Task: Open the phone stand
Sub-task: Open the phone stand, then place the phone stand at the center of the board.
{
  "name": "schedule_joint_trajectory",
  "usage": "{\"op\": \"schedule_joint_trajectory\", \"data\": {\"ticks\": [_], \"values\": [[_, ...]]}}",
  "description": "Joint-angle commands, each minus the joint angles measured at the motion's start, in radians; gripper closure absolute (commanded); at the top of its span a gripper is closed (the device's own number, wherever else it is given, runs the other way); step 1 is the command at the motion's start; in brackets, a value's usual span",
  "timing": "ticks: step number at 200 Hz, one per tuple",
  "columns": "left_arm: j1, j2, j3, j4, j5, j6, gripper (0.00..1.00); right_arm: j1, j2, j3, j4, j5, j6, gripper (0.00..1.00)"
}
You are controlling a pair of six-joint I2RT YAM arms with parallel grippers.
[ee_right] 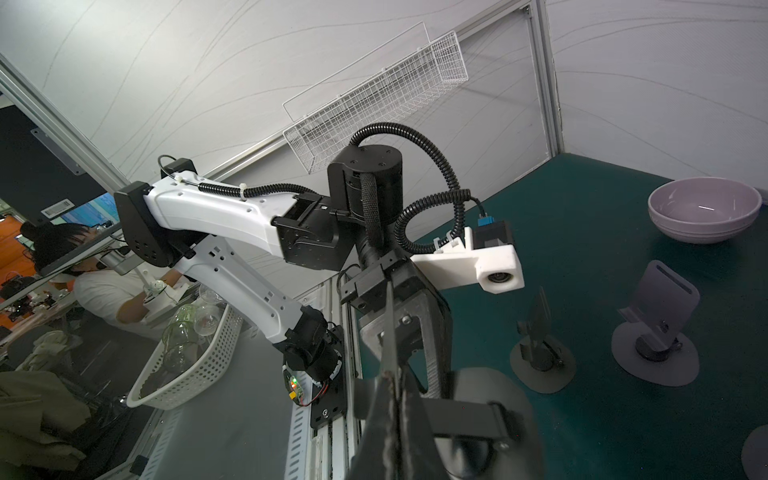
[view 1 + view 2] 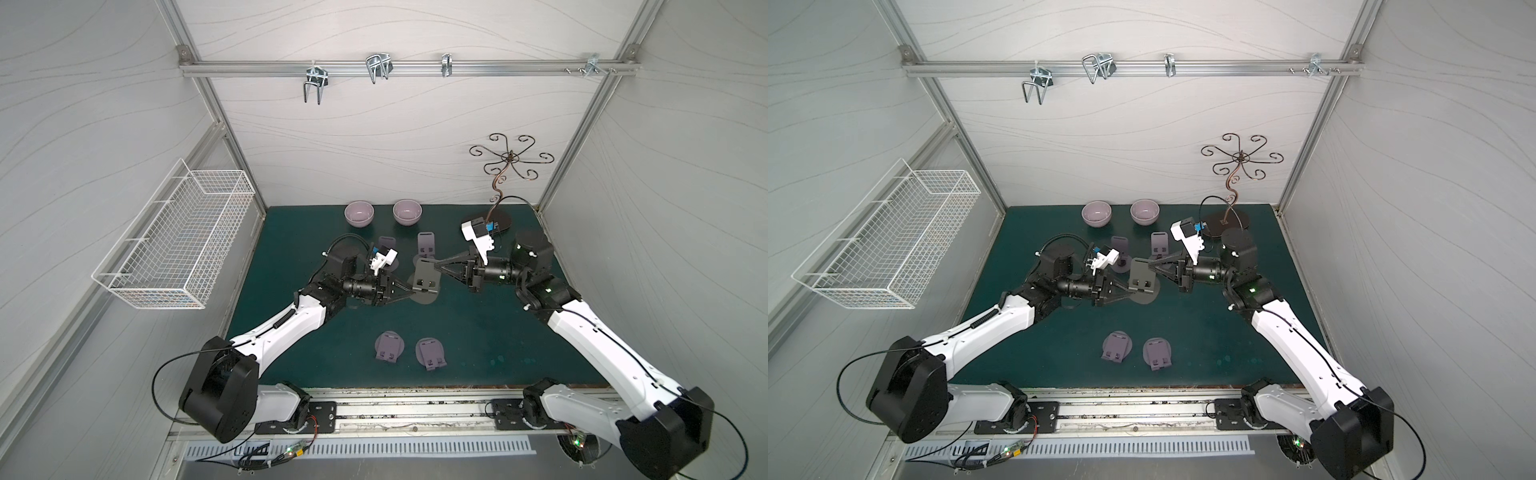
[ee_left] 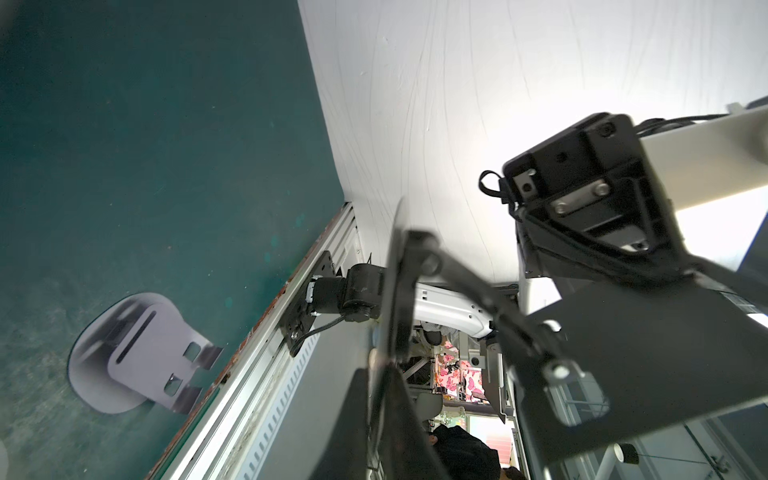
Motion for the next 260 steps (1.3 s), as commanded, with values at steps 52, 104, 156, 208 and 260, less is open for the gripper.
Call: {"op": "schedule_joint_trajectory", "data": {"ticks": [52, 104, 156, 208, 260], "values": [[0.126, -0.135, -0.016, -0.150, -0.009, -0.091, 0.51, -0.044, -0.004, -0.061, 0.139, -0.046, 0.021, 1.00], [0.238, -0.257, 0.082, -0.329, 0.012, -0.017, 0.51, -0.045, 0.117, -0.108, 0.121, -0.072, -0.022, 1.00], [0.293, -0.228, 0.080, -0.301, 0.024, -0.020, 0.50, -0.068, 0.333, -0.090, 0.116, -0.099, -0.083, 1.00], [0.301, -0.108, 0.150, -0.216, 0.043, -0.019, 0.50, -0.104, 0.529, -0.073, 0.213, -0.102, -0.060, 1.00], [0.303, -0.021, 0.174, -0.144, 0.057, -0.032, 0.50, -0.138, 0.726, 0.068, 0.180, -0.137, -0.108, 1.00]]}}
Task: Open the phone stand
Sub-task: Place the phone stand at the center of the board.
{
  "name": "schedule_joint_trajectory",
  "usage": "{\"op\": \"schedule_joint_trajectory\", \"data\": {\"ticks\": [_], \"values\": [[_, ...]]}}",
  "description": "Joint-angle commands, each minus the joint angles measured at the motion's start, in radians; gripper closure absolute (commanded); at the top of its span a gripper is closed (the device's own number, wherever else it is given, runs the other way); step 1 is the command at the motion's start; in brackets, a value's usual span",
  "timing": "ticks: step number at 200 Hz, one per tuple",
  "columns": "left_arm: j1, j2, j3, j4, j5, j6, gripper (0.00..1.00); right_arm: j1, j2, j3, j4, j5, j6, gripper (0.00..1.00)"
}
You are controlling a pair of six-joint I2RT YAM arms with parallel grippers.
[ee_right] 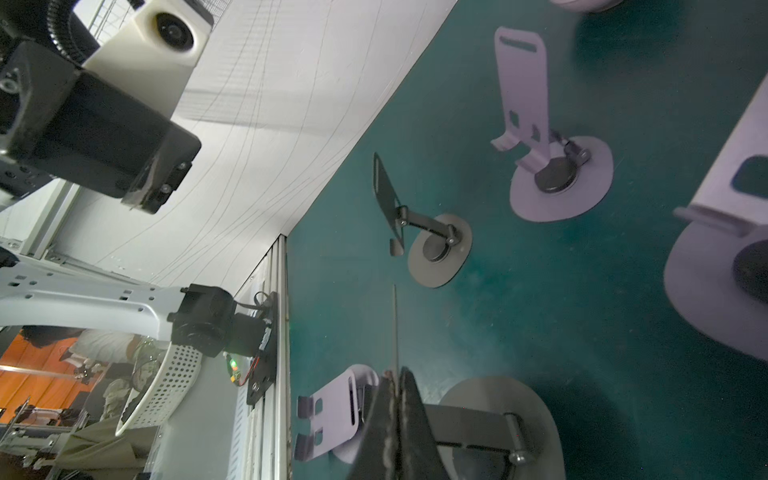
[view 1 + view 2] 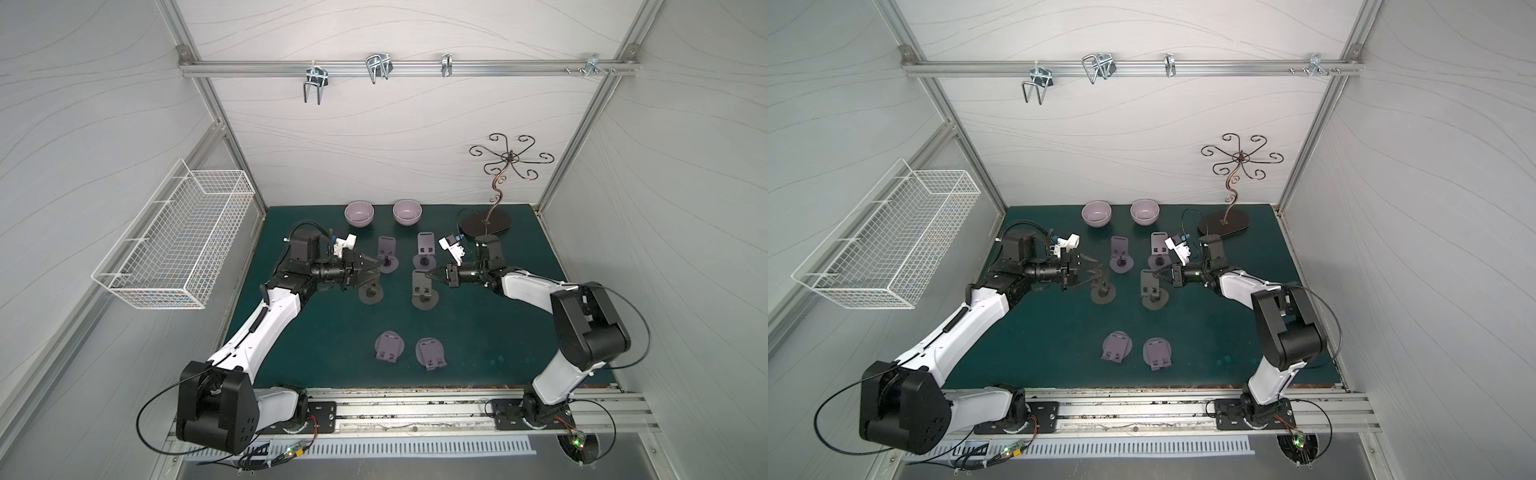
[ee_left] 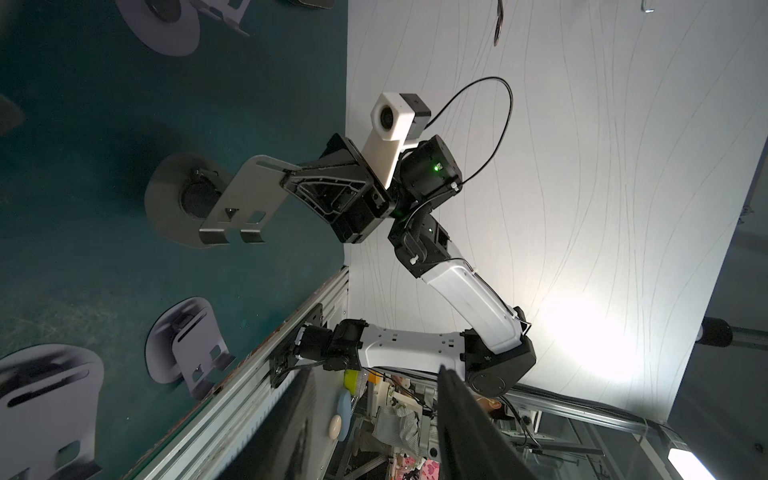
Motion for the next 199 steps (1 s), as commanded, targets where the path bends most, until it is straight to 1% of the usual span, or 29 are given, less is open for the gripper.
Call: {"op": "schedule_joint_trajectory", "data": {"ticks": [1, 43, 91, 125, 140, 154, 199], "values": [[0.010, 0.028, 0.048, 0.088, 0.031, 0.001, 0.50, -0.014, 0.075, 0.080, 0.013, -0.045, -0.041, 1.00], [0.013, 0.079, 0.058, 0.098, 0.028, 0.007, 0.50, -0.020, 0.195, 0.173, -0.036, -0.066, -0.066, 1.00], [0.014, 0.118, 0.048, 0.158, 0.025, -0.019, 0.50, -0.018, 0.262, 0.241, -0.123, -0.048, -0.104, 1.00], [0.014, 0.109, 0.036, 0.166, 0.023, -0.020, 0.50, -0.017, 0.298, 0.279, -0.201, -0.017, -0.140, 1.00], [0.013, 0.104, 0.036, 0.162, 0.023, -0.017, 0.50, -0.016, 0.301, 0.278, -0.202, -0.015, -0.138, 1.00], [0.013, 0.100, 0.033, 0.156, 0.024, -0.012, 0.50, -0.017, 0.294, 0.276, -0.207, -0.011, -0.140, 0.98], [0.013, 0.082, 0.029, 0.127, 0.028, 0.013, 0.48, -0.019, 0.258, 0.265, -0.257, 0.024, -0.160, 0.86]]}}
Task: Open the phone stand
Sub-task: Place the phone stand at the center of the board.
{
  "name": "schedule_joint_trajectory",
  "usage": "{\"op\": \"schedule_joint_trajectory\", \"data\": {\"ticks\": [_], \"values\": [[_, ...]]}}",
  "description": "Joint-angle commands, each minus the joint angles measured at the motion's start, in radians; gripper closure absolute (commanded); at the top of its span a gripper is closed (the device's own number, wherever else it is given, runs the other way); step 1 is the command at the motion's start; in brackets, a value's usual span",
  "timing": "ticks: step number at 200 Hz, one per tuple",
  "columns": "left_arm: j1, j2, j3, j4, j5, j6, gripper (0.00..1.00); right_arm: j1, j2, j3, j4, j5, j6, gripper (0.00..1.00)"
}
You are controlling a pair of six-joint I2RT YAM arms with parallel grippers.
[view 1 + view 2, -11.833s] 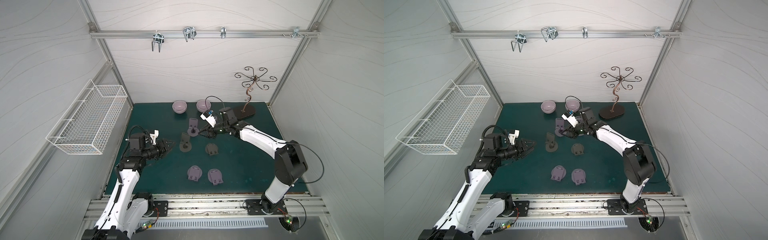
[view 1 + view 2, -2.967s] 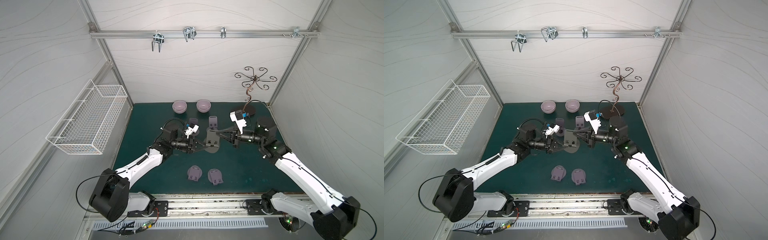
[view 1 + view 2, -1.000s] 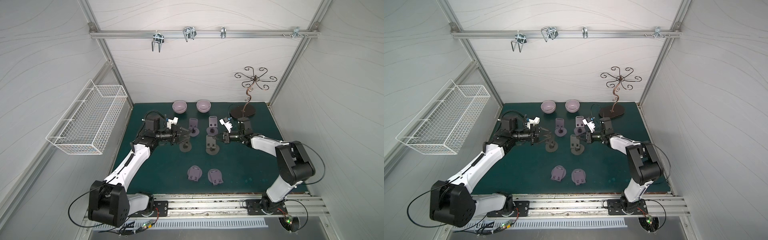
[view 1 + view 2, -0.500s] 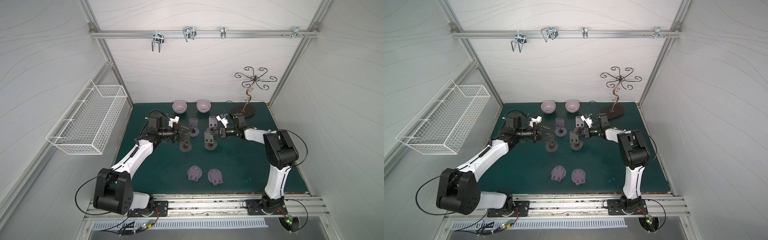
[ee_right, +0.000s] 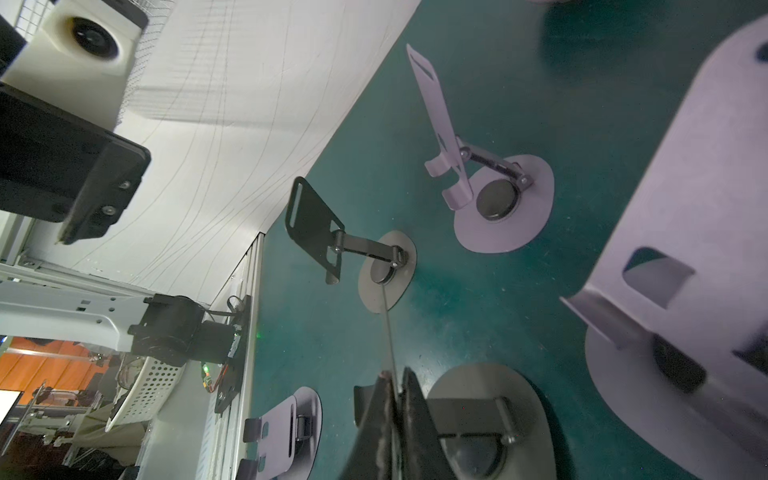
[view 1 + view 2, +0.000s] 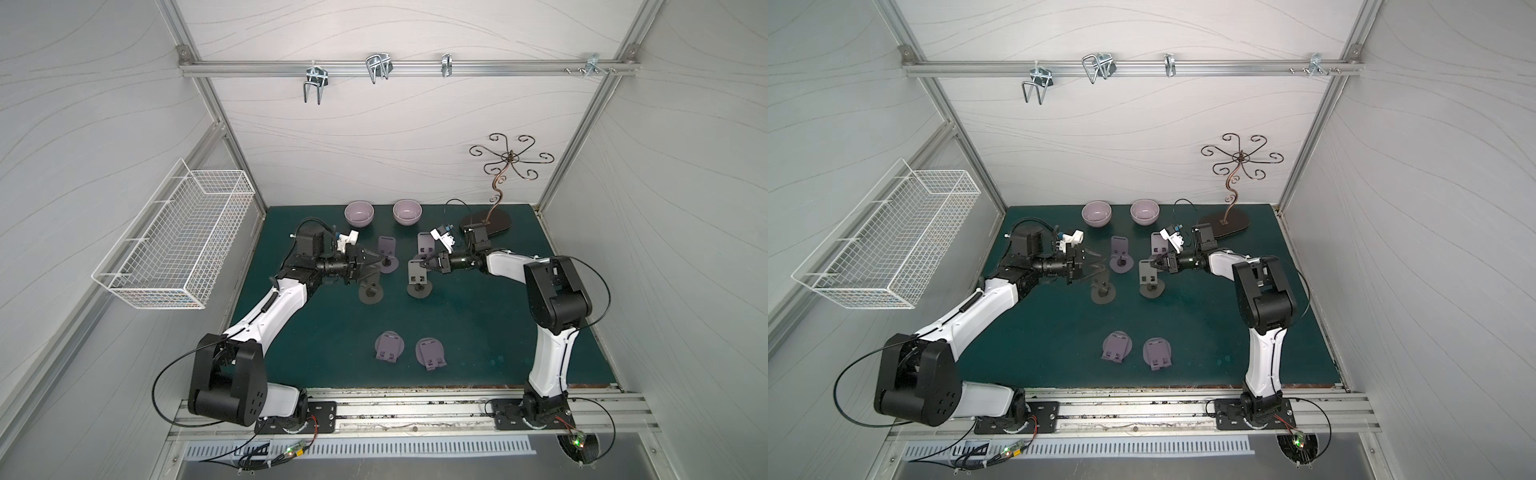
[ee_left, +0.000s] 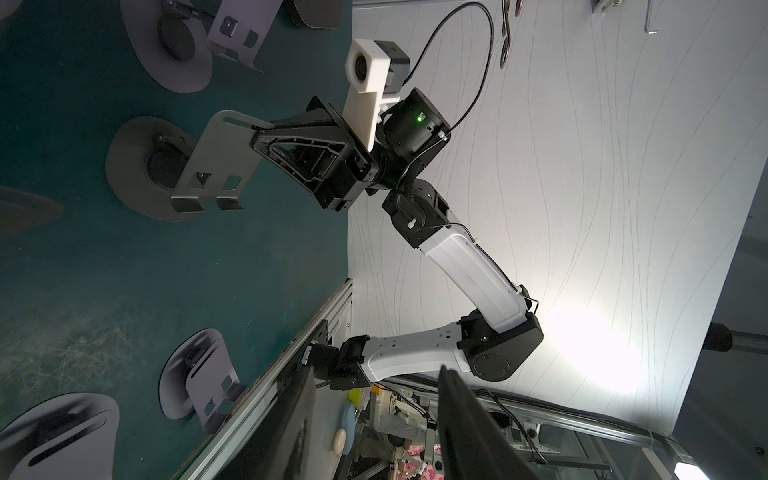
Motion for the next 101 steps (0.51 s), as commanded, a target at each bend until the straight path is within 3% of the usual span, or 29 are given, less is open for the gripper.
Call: {"op": "schedule_joint_trajectory", "data": {"ticks": [1, 59, 101], "values": [[0.004, -0.031, 0.020, 0.014, 0.024, 0.017, 0.48, -0.004, -0.014, -0.009, -0.073, 0.045, -0.032, 0.85], [0.003, -0.062, 0.015, -0.077, 0.000, 0.078, 0.45, -0.018, -0.128, -0.032, -0.080, 0.096, -0.027, 0.67], [0.005, -0.075, 0.012, -0.128, -0.019, 0.123, 0.43, -0.051, -0.260, -0.032, -0.117, 0.142, -0.015, 0.66]]}}
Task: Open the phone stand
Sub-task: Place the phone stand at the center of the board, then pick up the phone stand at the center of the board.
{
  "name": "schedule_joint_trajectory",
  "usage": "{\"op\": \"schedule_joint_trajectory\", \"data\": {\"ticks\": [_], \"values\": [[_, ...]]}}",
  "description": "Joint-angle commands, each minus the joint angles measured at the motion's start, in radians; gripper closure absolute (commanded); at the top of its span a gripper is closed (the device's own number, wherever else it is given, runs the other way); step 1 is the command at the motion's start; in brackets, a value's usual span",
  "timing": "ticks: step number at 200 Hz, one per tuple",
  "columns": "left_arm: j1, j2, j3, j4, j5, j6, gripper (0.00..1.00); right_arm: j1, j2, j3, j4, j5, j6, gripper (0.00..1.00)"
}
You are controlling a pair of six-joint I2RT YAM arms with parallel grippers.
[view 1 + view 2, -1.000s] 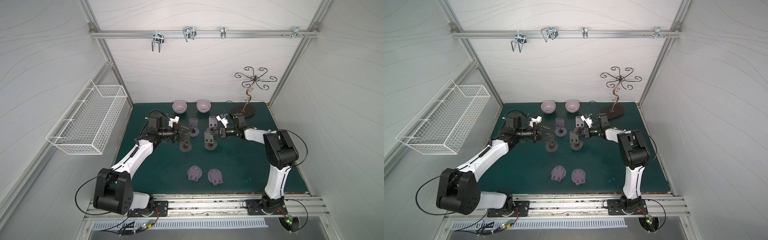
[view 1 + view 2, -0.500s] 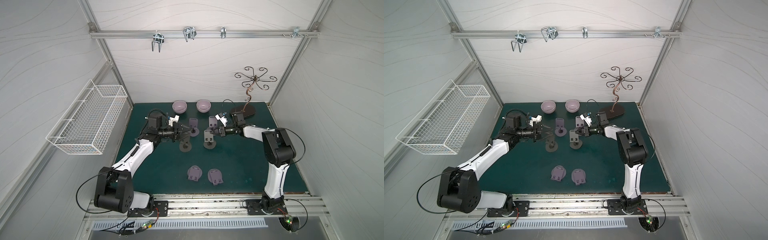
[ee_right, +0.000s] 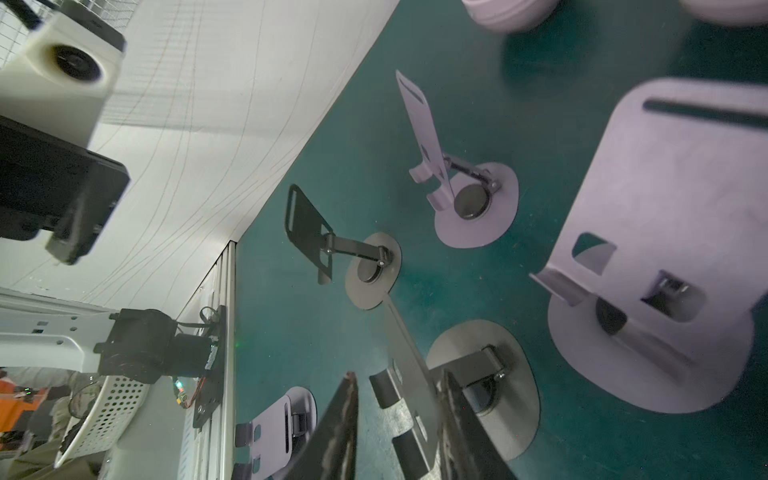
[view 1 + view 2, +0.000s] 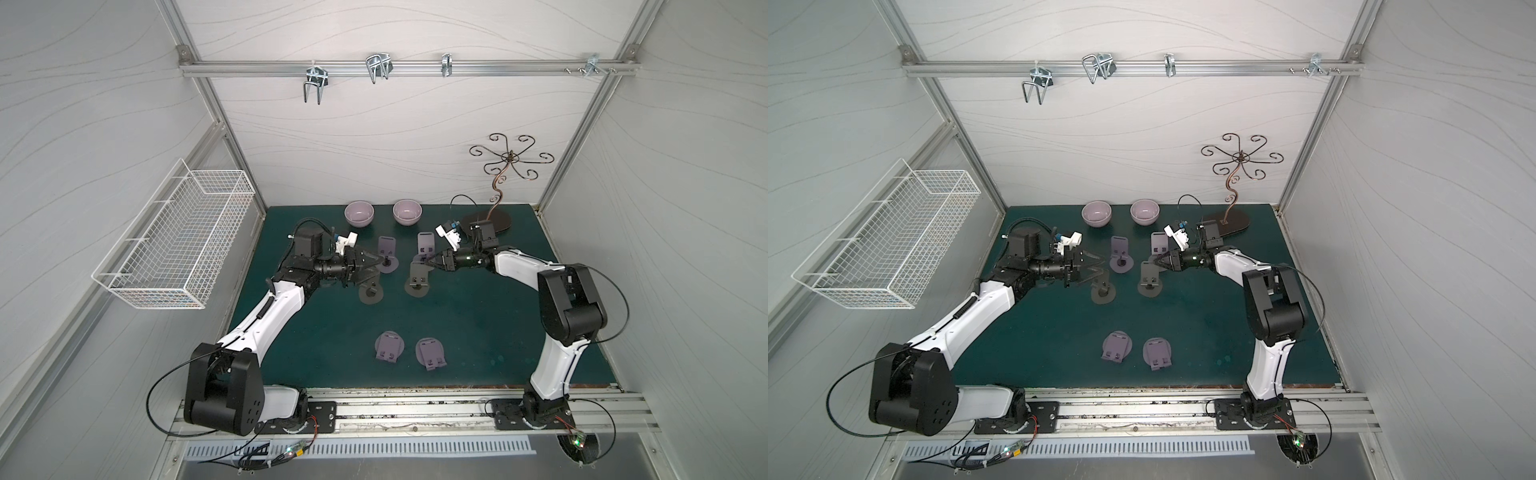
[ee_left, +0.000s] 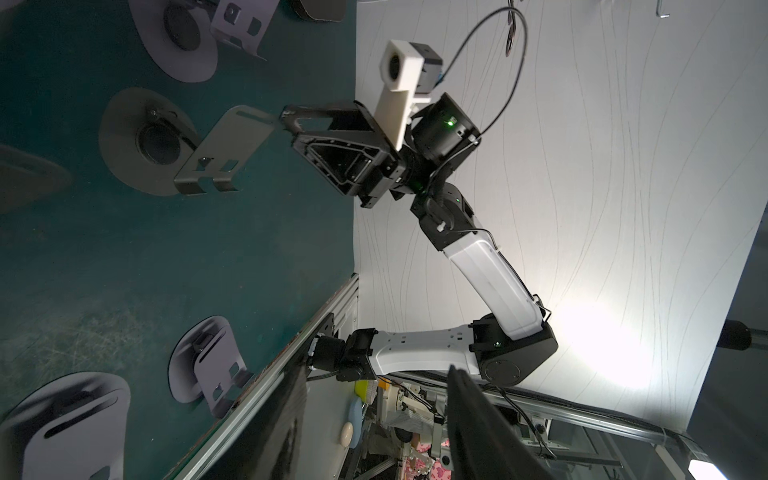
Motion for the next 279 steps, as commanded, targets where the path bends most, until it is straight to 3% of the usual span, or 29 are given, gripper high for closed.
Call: {"op": "schedule_joint_trajectory", "data": {"ticks": [1, 63, 127, 161, 192, 224, 279], "values": [[0.003, -0.032, 0.012, -0.030, -0.011, 0.054, 0.43, -0.028, -0.103, -0.004, -0.039, 0.035, 0.005, 0.66], [-0.013, -0.134, 0.017, -0.416, -0.238, 0.385, 0.42, -0.002, -0.390, -0.078, -0.169, 0.214, 0.058, 0.65], [-0.043, -0.247, -0.139, -0.392, -0.357, 0.366, 0.39, 0.178, -0.711, -0.265, -0.254, 0.381, 0.264, 0.58], [-0.057, -0.329, -0.201, -0.443, -0.492, 0.377, 0.30, 0.373, -0.785, -0.385, -0.320, 0.595, 0.368, 0.61], [-0.062, -0.437, -0.266, -0.486, -0.574, 0.372, 0.29, 0.520, -0.764, -0.506, -0.203, 0.646, 0.492, 0.59], [-0.064, -0.510, -0.320, -0.506, -0.587, 0.355, 0.29, 0.641, -0.605, -0.530, -0.077, 0.672, 0.576, 0.58], [-0.064, -0.550, -0.378, -0.448, -0.528, 0.274, 0.30, 0.672, -0.402, -0.577, 0.154, 0.654, 0.731, 0.56]]}}
